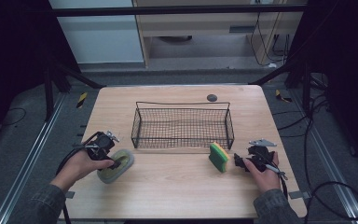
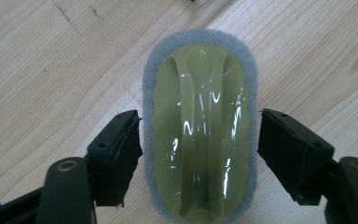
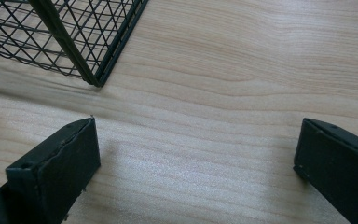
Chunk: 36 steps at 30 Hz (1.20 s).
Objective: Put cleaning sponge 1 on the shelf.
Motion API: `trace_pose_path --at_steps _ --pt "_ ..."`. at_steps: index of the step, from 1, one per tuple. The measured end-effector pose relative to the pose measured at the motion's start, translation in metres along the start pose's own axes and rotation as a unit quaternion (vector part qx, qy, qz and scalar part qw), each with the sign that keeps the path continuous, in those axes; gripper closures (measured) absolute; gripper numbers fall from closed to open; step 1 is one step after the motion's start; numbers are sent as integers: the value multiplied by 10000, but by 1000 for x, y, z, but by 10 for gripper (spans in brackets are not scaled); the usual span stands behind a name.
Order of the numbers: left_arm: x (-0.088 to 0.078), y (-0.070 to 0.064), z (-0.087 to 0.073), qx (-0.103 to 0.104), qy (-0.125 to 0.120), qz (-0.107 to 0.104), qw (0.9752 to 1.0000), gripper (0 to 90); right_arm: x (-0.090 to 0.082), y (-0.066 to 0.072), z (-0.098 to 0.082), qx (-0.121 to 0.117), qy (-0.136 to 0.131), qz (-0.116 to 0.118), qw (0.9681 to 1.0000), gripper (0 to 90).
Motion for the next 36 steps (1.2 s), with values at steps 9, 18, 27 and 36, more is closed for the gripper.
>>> trace_pose_path --at_steps 9,18,27,36 --pt "8 -1 1 53 205 -165 9996 388 -1 0 -1 -11 5 21 10000 5" --pt "14 -3 4 98 305 -212 9993 479 -1 1 -1 -16 2 45 10000 5" --pt "16 -1 5 75 311 -264 9991 526 -1 1 -1 -17 -4 64 10000 5" --pt "15 -2 3 124 215 -309 9992 698 -1 1 -1 -51 1 68 10000 5"
Point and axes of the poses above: each handheld gripper's, and its own axes: x roughly forward along the jaws, z roughly out of its top, y roughly to its left, the point moved 8 cm from there along x, roughly forward along the jaws, and after that the axes turned 11 degrees about z, right-handed, at the moved point
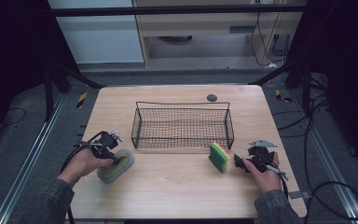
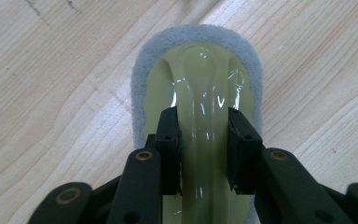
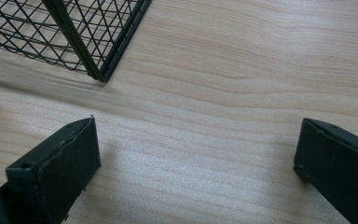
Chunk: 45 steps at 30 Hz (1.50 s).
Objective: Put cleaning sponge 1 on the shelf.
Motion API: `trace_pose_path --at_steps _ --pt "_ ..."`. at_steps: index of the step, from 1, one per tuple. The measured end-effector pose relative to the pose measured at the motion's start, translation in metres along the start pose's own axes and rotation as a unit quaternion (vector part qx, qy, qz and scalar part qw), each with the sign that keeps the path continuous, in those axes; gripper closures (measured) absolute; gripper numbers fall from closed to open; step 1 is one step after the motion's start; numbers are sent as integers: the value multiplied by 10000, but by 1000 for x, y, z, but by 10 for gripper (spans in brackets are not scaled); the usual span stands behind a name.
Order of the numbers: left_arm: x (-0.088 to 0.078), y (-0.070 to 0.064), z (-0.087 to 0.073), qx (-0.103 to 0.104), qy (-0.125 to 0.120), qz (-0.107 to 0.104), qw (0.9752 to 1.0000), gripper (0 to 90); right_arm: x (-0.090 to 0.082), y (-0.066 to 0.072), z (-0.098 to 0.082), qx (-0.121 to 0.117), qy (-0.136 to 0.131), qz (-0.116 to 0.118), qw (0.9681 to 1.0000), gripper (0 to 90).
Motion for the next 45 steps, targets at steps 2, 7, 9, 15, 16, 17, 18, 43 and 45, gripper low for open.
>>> trace_pose_path --at_steps 2,7,9,15,16,17,18,43,45 --pt "-3 0 -1 14 -85 71 9999 700 0 0 0 -5 4 3 10000 5" --pt "-18 1 -2 176 -524 345 9979 702 0 0 0 -13 0 5 10000 5" --pt "-25 1 -1 242 -716 459 9961 703 0 1 0 -4 -10 12 10000 5" --pt "-38 4 2 323 -1102 701 9909 703 0 1 0 -36 -4 8 10000 6" --pt "-39 4 2 339 -1128 711 9905 703 0 1 0 -35 -4 8 10000 5" --pt "-41 4 1 359 -1184 718 9897 703 0 1 0 -25 2 9 10000 6" --pt "-42 3 1 359 -1209 726 9893 703 0 0 0 -39 -5 8 10000 5" --pt "-82 17 24 597 -1740 1345 9737 702 0 1 0 -28 2 11 10000 5" --pt "-84 17 26 607 -1794 1369 9723 703 0 1 0 -36 -3 10 10000 5"
Point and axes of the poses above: each handheld gripper's, and its own axes: x roughly forward along the jaws, z roughly out of its top, y roughly to its left, the point moved 8 cm from there along x, roughly forward along the jaws, and after that the axes turned 11 degrees about z, right-handed, at the moved point
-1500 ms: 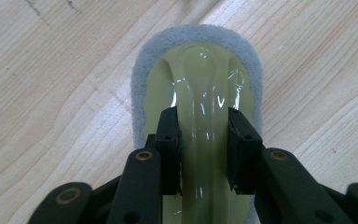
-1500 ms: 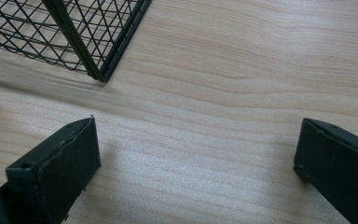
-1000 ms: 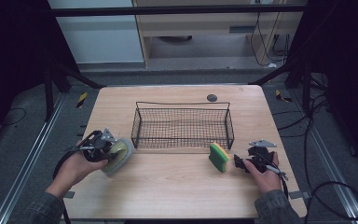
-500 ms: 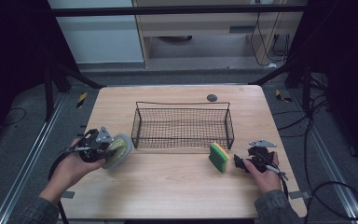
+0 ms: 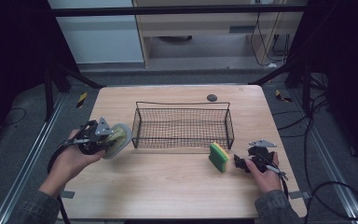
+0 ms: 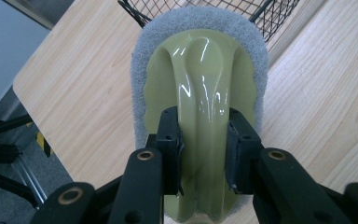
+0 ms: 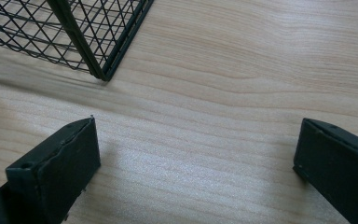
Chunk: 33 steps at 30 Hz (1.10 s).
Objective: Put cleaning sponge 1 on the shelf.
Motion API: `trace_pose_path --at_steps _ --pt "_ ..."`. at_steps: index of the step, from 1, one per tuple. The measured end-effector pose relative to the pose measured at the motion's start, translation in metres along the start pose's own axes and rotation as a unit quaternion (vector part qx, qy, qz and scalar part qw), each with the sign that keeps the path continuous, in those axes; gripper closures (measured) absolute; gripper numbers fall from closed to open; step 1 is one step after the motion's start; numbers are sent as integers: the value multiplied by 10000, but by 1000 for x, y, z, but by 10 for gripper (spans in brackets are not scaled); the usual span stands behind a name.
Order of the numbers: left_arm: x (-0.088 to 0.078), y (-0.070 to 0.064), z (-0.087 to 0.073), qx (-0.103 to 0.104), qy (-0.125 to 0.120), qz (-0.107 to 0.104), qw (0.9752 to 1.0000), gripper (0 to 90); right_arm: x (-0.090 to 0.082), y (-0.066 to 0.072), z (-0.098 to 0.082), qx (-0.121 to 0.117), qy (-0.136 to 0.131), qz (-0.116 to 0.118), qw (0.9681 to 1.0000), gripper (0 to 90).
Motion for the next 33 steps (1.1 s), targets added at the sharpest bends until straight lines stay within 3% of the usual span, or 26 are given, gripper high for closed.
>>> trace_pose_path --at_steps 5,13,19,24,27,33 --pt "-3 3 5 44 -36 29 10000 702 0 0 0 -5 -1 0 10000 5" --pt "-6 11 19 288 -69 160 9994 702 0 0 0 -2 -8 8 10000 6" --pt "-6 16 28 280 -164 203 9993 703 0 0 1 -56 3 34 10000 7" --pt "-10 20 41 445 -180 240 9986 702 1 0 1 -57 9 58 10000 7" --pt "-10 24 45 509 -58 306 9982 702 1 0 1 -51 4 65 10000 7" --pt "-11 29 59 549 -181 315 9978 702 1 0 1 -88 13 77 9999 7"
Point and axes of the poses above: each handheld gripper's, and its own axes: x roughly forward along the jaws, z roughly out of its top, y roughly to its left, the point moved 8 cm from there along x, roughly forward along the jaws, and after that the axes turned 11 degrees about z, right-handed, at the moved point
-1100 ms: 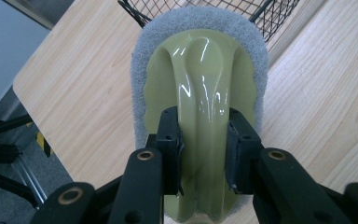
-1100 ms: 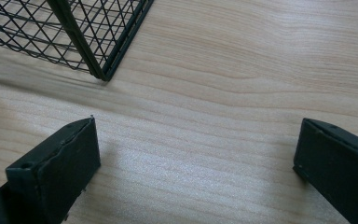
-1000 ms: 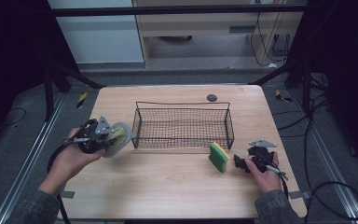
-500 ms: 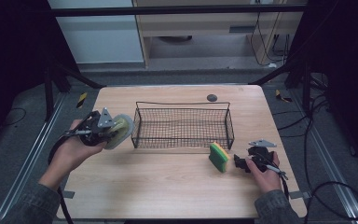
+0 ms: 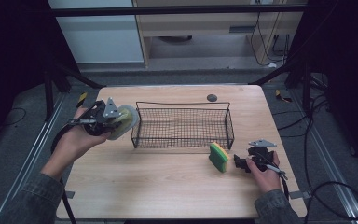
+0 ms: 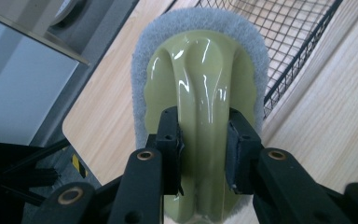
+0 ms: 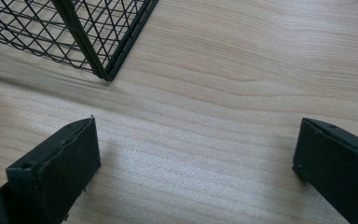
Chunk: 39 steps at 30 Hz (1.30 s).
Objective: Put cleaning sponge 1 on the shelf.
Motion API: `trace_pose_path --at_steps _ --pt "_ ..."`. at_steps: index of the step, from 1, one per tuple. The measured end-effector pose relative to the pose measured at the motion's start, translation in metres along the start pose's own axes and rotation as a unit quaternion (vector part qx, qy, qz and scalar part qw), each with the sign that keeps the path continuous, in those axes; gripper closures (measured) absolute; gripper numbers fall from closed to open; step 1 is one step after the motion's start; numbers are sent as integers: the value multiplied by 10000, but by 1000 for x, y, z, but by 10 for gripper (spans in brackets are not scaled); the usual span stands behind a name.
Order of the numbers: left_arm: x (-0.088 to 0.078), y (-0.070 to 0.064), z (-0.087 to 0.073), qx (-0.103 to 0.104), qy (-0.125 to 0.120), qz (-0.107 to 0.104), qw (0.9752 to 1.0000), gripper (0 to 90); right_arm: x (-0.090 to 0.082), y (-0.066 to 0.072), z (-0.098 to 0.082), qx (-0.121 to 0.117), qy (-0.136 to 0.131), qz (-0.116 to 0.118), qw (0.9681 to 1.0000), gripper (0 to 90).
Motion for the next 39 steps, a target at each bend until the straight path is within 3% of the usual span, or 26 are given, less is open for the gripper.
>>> trace_pose_path --at_steps 20,32,36,39 --pt "5 8 27 158 -204 14 9997 703 0 0 0 1 3 14 10000 7" --pt "16 7 58 587 -427 40 9974 703 0 0 0 -11 2 55 10000 7" --pt "23 4 67 709 -562 11 9959 703 0 0 0 -29 15 55 10000 8" --pt "29 -1 72 912 -591 -31 9941 704 0 0 -1 -27 28 52 10000 7"
Point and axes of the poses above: each handheld gripper's, and its own axes: x roughly forward along the jaws, z roughly out of its top, y roughly to its left, the point moved 8 cm from there along x, roughly forward along the jaws, and after that the axes turned 11 degrees about z, right-handed, at the moved point
